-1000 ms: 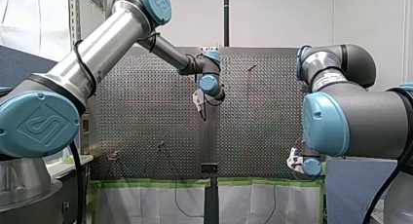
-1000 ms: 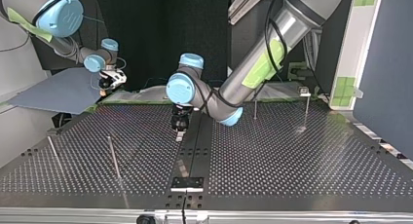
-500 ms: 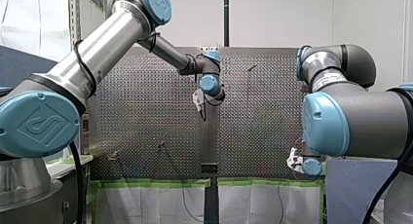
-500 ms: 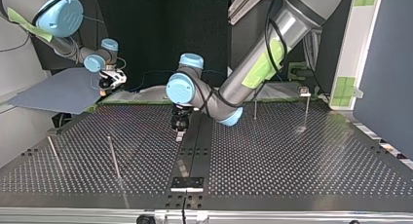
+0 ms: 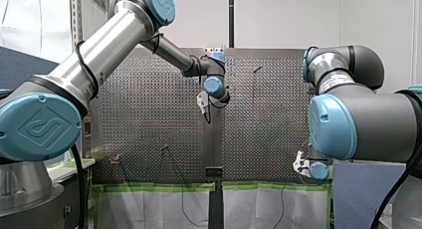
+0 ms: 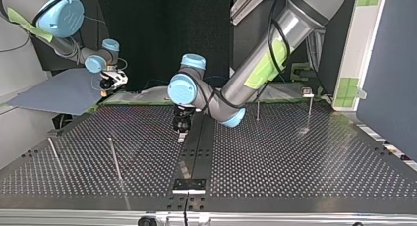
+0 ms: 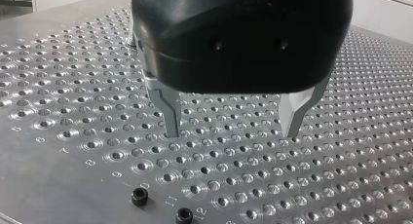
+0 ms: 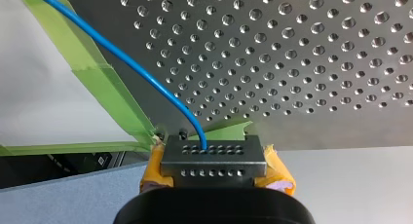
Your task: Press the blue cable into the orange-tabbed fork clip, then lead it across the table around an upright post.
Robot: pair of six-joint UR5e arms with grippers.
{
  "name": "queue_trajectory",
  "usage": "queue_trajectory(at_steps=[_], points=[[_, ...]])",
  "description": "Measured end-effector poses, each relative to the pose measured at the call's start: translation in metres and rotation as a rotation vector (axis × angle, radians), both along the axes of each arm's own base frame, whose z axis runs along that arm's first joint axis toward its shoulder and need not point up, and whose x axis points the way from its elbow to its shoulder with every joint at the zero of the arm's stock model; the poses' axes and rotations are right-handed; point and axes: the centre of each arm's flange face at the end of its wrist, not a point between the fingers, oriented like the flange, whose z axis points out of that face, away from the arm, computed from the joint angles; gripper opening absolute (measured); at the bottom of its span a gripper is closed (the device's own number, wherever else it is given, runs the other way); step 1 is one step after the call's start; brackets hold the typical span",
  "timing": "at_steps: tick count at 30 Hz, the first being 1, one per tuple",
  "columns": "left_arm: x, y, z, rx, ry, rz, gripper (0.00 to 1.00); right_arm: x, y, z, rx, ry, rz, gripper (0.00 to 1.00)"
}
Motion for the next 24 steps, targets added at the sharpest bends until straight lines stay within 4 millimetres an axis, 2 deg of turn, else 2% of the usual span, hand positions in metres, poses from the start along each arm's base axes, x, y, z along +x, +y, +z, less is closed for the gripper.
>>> queue_trajectory(at_steps=[16, 20, 24], points=[[0.000, 0.000, 0.000, 0.001, 0.001, 0.001, 0.99, 0.000, -0.001, 0.001, -0.002, 0.001, 0.001, 0.00], [0.006, 0.007, -0.018, 0.033, 0.032, 0.024, 0.99, 0.008, -0.001, -0.003, 0.006, 0.003, 0.023, 0.00], [0.009, 0.009, -0.049, 0.065, 0.074, 0.035, 0.99, 0.025, 0.003, -0.021, 0.050, -0.004, 0.080, 0.00]])
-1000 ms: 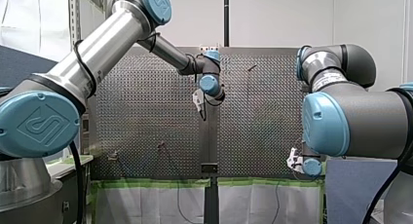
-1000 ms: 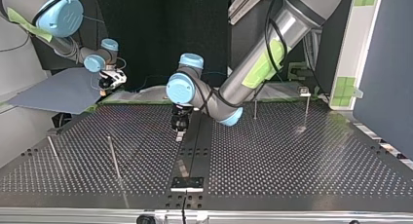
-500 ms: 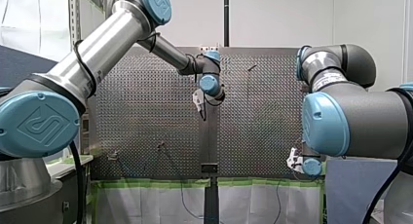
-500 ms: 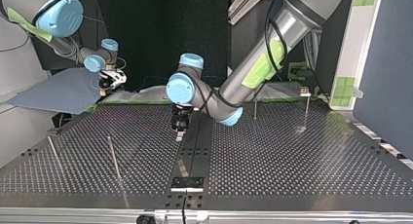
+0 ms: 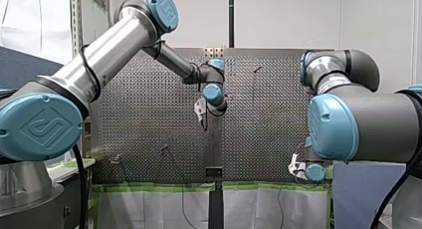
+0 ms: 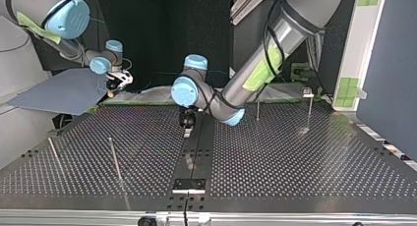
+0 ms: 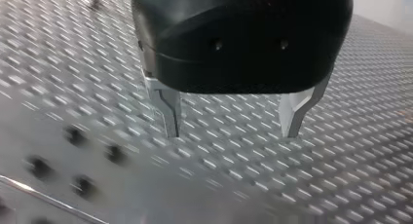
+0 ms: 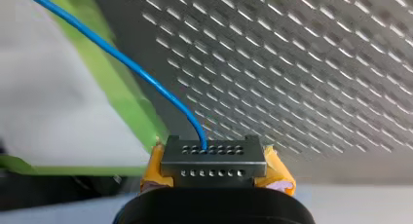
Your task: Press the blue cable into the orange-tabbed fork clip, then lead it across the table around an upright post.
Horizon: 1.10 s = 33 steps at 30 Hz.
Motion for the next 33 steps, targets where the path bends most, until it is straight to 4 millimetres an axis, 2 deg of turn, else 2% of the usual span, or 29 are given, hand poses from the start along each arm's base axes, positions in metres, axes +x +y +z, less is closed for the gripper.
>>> queue_trajectory(at_steps=[3, 7, 33], points=[[0.001, 0.000, -0.022, 0.017, 0.025, 0.001, 0.99, 0.005, 0.007, -0.014, 0.046, -0.007, 0.036, 0.00], [0.002, -0.001, -0.032, 0.026, 0.037, 0.002, 0.99, 0.009, 0.015, -0.022, 0.096, -0.017, 0.073, 0.00], [0.002, -0.001, -0.034, 0.027, 0.040, 0.002, 0.99, 0.011, 0.019, -0.024, 0.128, -0.021, 0.087, 0.00]])
